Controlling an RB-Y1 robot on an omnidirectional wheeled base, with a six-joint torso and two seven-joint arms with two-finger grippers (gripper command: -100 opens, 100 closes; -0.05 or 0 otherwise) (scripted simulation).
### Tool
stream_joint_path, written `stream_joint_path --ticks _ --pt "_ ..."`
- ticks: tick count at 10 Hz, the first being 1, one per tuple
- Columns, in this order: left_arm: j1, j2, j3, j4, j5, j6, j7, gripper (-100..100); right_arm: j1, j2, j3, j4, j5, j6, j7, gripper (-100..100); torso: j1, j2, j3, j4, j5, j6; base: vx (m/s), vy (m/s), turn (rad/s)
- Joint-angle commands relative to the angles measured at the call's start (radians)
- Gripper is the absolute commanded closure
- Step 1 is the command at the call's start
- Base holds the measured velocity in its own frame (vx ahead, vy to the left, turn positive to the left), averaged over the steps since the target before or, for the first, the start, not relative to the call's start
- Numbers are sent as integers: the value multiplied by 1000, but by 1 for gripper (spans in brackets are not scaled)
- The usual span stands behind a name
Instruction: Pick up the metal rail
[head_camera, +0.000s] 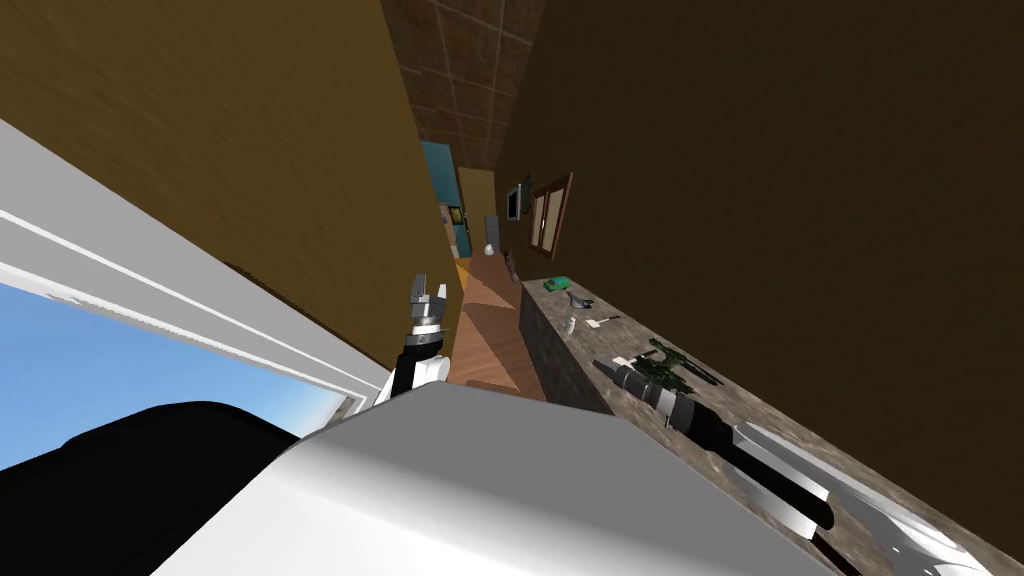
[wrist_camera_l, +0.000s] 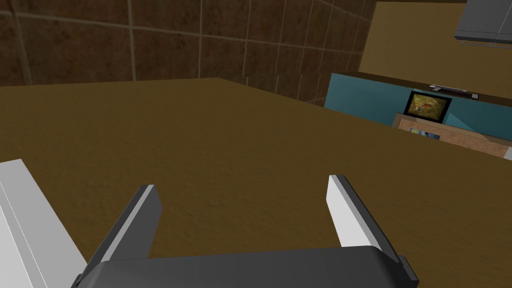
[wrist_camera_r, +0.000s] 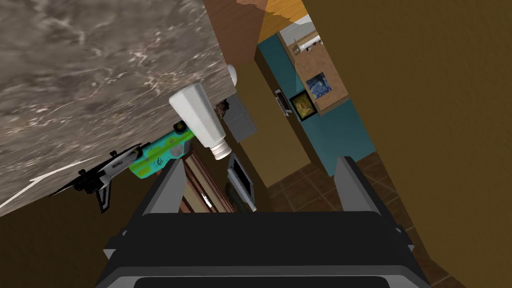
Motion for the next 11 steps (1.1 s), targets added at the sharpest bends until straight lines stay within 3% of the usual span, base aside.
stream_joint_path --ticks 1,11 --pt "0 0 0 0 0 0 0 0 6 -50 21 48 22 -14 -5 -100 0 0 0 0 0 0 19 -2 107" --pt "0 0 0 0 0 0 0 0 8 -315 112 192 111 -16 -58 -100 -1 0 0 0 0 0 19 -13 69"
